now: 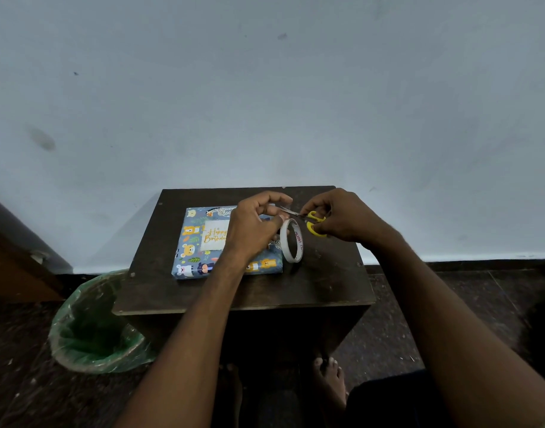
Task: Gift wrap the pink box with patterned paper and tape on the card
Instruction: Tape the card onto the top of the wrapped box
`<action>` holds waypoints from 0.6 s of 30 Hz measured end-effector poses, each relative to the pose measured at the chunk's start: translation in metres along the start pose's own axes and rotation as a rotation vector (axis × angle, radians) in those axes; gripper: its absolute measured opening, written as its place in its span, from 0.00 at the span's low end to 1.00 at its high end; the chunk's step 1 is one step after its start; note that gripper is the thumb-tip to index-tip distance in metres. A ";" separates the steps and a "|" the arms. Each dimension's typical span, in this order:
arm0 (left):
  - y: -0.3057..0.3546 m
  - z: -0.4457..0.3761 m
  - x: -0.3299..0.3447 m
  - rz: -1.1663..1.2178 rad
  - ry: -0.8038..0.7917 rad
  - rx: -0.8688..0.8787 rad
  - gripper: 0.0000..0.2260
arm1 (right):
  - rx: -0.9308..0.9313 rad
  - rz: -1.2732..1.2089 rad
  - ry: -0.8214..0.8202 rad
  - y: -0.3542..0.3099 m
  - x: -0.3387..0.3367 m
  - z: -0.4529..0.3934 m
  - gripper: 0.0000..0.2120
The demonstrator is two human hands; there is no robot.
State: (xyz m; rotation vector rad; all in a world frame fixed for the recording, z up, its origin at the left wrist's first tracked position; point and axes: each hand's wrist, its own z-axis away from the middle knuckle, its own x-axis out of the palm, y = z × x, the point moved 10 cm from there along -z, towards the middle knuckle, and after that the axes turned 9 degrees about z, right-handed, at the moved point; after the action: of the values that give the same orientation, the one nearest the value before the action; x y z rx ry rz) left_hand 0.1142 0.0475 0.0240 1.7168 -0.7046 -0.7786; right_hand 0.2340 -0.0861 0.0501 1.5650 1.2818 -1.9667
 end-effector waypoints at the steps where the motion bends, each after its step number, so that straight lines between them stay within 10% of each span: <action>1: 0.000 0.000 0.000 0.000 0.001 0.000 0.13 | -0.003 0.008 0.012 0.000 -0.001 -0.001 0.14; 18: -0.008 -0.001 -0.004 0.082 0.026 -0.081 0.21 | -0.025 -0.006 -0.022 0.009 -0.002 -0.002 0.13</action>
State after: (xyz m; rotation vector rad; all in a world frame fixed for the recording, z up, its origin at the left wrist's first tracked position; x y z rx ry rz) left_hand 0.1131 0.0531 0.0174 1.6117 -0.7121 -0.7176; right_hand 0.2423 -0.0901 0.0480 1.5258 1.2988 -1.9578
